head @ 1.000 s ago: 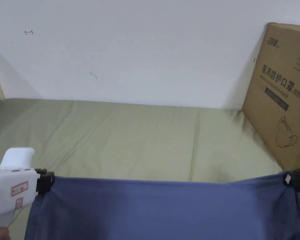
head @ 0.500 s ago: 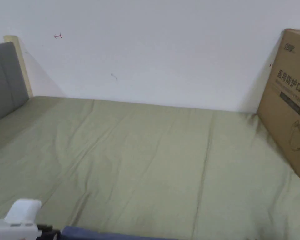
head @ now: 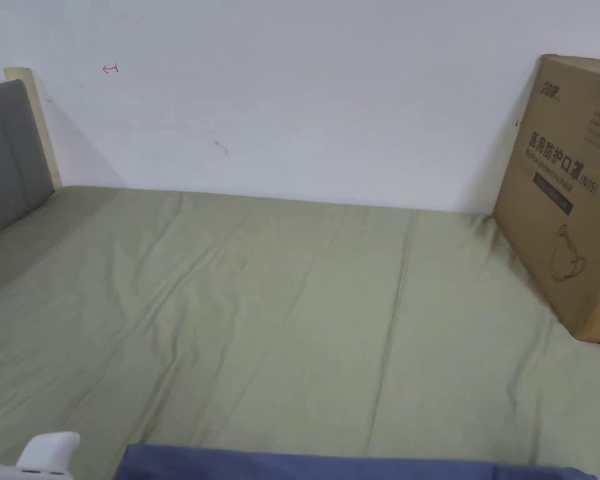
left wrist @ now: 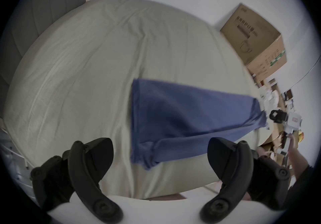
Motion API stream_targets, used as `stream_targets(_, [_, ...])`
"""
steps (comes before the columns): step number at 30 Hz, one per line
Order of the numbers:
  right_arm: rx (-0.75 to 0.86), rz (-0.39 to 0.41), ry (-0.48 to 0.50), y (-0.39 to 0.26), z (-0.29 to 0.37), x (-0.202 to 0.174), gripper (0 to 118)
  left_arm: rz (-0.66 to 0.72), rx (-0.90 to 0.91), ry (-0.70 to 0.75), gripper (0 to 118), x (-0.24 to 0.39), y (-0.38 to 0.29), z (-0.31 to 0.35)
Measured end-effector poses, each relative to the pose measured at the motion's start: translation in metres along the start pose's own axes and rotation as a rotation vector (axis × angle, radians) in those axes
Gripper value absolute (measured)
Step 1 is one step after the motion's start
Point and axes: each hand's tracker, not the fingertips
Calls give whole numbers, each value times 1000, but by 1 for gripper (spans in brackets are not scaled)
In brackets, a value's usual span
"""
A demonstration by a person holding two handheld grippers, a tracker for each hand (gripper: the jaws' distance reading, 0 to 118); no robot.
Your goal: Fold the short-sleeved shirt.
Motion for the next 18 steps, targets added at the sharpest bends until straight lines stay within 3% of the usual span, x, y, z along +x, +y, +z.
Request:
stream_targets(3, [192,60,35,9,44,-34,105,23,205,-74,109,23,7,44])
stream_targets(5, [494,123,46,1,82,-61,105,-23,436,-110,109,50,4,78])
stream_targets(8, [999,186,41,-30,111,-99,105,-132,837,20,110,98,-21,118])
stream_targets(9, [1123,179,-42,-40,107,-107,105,-157,935,52,110,109,-30,125])
stream_targets(10, [1174,184,-102,-48,106,-119,104,-178,1032,75,110,118,-40,131])
stream_targets(12, [1084,203,-190,-50,105,-136,98,-219,1105,137,108,126,-51,131])
stream_targets(14, [1045,234,-140,-53,95,-139,94,-240,1113,187,106,134,-56,131])
stream_targets(15, [1039,241,-160,-55,94,-144,72,-240,1099,158,93,136,-58,133])
stream_targets(16, [1022,255,-223,-56,94,-149,37,-245,1088,142,65,134,-56,133])
stream_targets(17, [1009,237,-237,-55,96,-148,8,-245,1061,142,26,135,-53,133])
stream_targets(18, [982,195,-221,-55,101,-147,6,-249,1020,176,0,135,-52,132])
